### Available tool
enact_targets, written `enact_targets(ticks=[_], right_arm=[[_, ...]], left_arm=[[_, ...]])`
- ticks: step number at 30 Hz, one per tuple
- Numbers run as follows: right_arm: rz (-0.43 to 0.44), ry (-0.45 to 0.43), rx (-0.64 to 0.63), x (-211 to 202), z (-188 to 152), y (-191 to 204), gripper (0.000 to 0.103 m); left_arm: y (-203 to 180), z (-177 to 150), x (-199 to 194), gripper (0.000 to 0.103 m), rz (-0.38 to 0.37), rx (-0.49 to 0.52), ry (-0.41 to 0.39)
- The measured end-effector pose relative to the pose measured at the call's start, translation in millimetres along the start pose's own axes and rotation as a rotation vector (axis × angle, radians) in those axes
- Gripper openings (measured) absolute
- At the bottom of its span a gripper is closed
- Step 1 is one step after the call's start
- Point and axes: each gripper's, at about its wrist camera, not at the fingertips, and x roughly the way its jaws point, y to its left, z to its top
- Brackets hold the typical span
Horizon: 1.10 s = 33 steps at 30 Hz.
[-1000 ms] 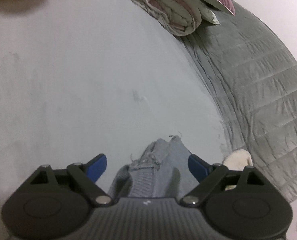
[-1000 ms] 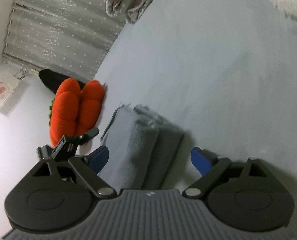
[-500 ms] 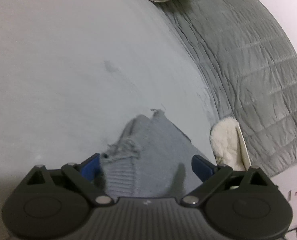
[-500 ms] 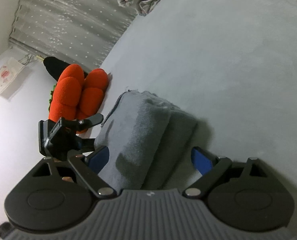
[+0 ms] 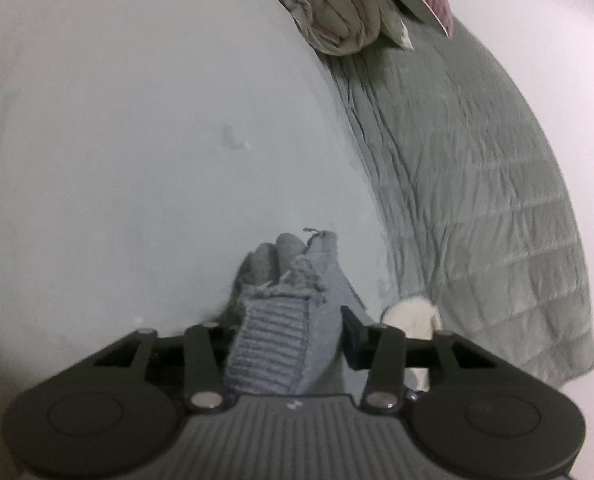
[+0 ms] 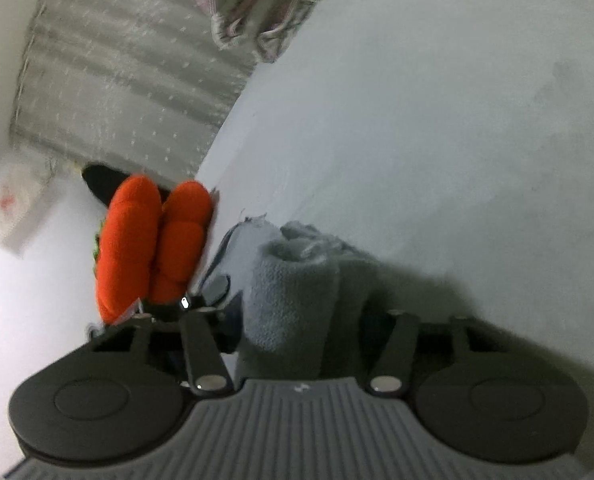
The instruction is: Fold clothes
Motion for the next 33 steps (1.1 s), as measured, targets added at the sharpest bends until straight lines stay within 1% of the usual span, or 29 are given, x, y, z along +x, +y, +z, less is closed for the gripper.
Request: enact_targets(ticks=[1,3,7,10,12,18,24,27,30,31,33], right_arm=[[0.011,-0.001,0.027,2,4,-1,0.052],[0.022,-0.024,0.036,0,13,2,0.049],[0.011,-0.07,-0.03,2,42,18,0.047],[0.014,-0.096,-0.063,6,70,25,0.046],[0.027,-0.106,-0.067,14,88,24,0.046],[0.022,-0.098,-0.069,40,149,9,0.046],[0.011,-0.086,-0.097,69,197,0,0.046],[0.012,-0.071,-0.109,83,210,-7,0.046],[0.016,-0.057,-0.117,100,220,-15,0.046],[0.009,-0.058,-0.125,106,220,-18,0.047],[-0.023,-0.069,-0.149,115,219,-27,0.052]], left_arm=[[0,0,1,0.041,-0.014,-0.02,-0.014],[-2,1,5,0.039,-0.038,-0.049,-0.042],[-18,12,25,0.038,-0.046,-0.058,-0.094],[-35,27,47,0.038,-0.06,-0.05,-0.131],[-44,41,64,0.038,-0.054,-0.034,-0.141],[-72,81,117,0.038,-0.035,0.021,-0.178],[-71,110,148,0.038,-0.023,0.032,-0.246],[-64,124,158,0.038,-0.017,0.031,-0.28],[-56,131,163,0.038,0.012,0.053,-0.312],[-52,130,165,0.04,0.036,0.068,-0.325],[-43,131,170,0.043,0.09,0.1,-0.353]])
